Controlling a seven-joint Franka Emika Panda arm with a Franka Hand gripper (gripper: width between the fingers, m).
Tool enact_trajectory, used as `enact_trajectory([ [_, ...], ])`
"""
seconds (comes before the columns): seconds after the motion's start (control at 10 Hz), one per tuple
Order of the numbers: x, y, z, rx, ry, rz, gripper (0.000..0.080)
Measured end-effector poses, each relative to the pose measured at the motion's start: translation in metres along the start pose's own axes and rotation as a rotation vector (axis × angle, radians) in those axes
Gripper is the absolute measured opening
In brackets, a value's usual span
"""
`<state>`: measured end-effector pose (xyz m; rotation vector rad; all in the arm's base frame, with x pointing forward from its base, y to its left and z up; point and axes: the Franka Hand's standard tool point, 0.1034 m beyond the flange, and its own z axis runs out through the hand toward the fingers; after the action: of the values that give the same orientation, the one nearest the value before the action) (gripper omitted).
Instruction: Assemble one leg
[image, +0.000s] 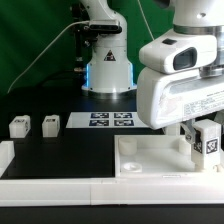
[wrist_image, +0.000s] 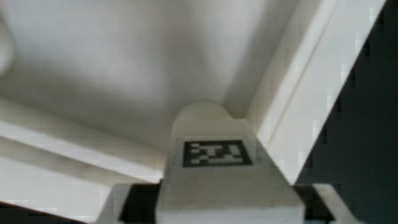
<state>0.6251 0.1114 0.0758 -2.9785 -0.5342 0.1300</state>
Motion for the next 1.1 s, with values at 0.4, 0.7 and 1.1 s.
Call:
enact_trajectory([
  [0.4, 0.0015, -0.0039, 0.001, 0.001, 0.009, 0.322, 0.0293],
  [0.7, 0.0028, -0.0053, 0.001, 0.013, 0.013, 0.71, 0.0293],
  [1.1, 0.0038, -0.0078, 0.0013, 0.02, 0.011, 1.16, 0.0293],
])
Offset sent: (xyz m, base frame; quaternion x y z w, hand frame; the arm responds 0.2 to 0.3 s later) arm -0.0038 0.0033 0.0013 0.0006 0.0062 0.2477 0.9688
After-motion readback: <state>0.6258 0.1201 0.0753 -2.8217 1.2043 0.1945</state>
